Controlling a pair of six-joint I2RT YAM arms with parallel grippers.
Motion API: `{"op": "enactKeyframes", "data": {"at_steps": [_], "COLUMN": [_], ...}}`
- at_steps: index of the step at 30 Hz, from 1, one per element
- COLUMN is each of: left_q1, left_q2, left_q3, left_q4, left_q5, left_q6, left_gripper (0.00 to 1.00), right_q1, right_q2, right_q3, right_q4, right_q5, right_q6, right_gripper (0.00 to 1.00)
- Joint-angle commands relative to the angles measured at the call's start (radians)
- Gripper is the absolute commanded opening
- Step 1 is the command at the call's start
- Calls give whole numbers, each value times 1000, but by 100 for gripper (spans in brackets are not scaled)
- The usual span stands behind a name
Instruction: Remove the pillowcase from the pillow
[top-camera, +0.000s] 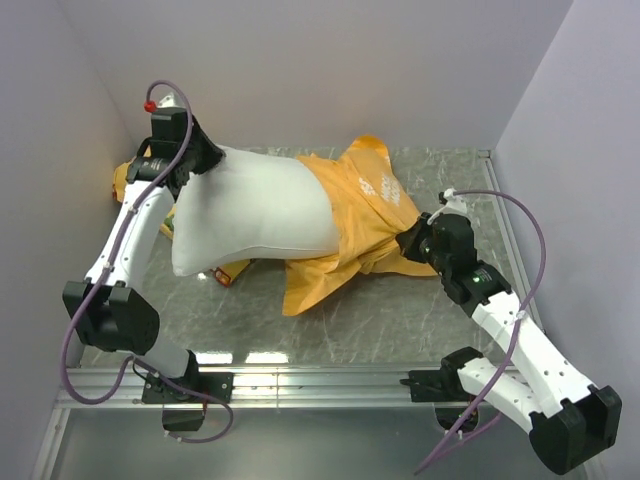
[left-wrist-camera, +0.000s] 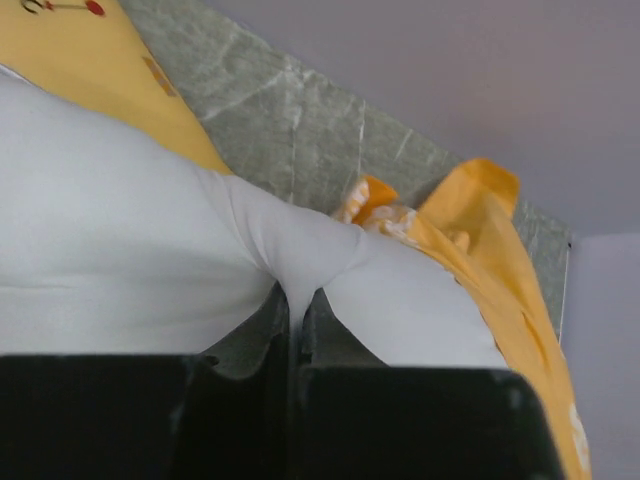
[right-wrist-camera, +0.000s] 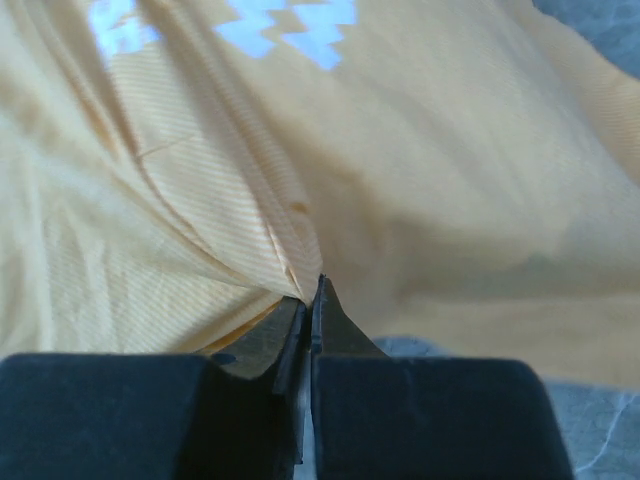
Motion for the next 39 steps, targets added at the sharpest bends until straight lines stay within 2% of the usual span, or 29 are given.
{"op": "enactKeyframes", "data": {"at_steps": [1,2,3,5,6,9,13,18,19,20,21,22,24,25,26,28,30,31,34,37,38,39], "left_q1": [27,1,-15,-59,-73,-144,-297,-551,-622,-657,-699,-777,-863,-901,-962,-1003,-1024,-1046,-1050,-1050,-1050,-1050], "left_q2": [32,34,32,-4,-26,-128,-300,-411,-428,-432,-434,-432,-417,-388,-367,-272,-197,-126,15,123,141,164], "left_q3": [41,30,18,-44,-67,-136,-223,-349,-395,-416,-438,-478,-509,-532,-539,-539,-513,-486,-409,-343,-335,-323], "left_q4": [162,159,151,165,182,180,141,42,29,10,4,4,13,18,25,27,-13,-30,-140,-220,-217,-212], "left_q5": [25,29,17,-13,-31,-114,-276,-465,-480,-491,-506,-511,-545,-559,-582,-637,-680,-765,-897,-962,-976,-979], "left_q6": [42,51,68,85,100,140,188,157,142,122,79,56,-14,-34,-53,-88,-128,-137,-211,-277,-275,-269], "left_gripper": [9,14,28,48,63,76,80,82,82,90,91,98,99,99,99,99,99,99,99,98,92,62], "right_q1": [-2,4,10,27,32,59,82,101,102,104,105,111,121,127,134,144,154,161,185,216,222,231], "right_q2": [-4,5,10,25,31,45,40,42,36,33,30,22,16,14,11,4,1,-7,-21,-45,-53,-62], "right_q3": [98,118,135,185,196,218,202,183,173,169,164,152,143,137,127,111,100,89,54,-9,-27,-44], "right_q4": [-66,-69,-74,-95,-101,-118,-125,-125,-123,-123,-123,-123,-126,-128,-131,-131,-131,-132,-129,-106,-97,-82], "right_q5": [92,91,83,82,69,74,100,132,137,141,146,149,169,177,184,194,201,206,221,235,235,235], "right_q6": [-27,-33,-47,-58,-69,-84,-92,-92,-90,-84,-81,-78,-73,-73,-76,-76,-72,-72,-56,-21,-4,6], "right_gripper": [0,0,0,0,0,0,0,5,11,14,17,27,37,48,53,65,69,72,75,77,77,79]}}
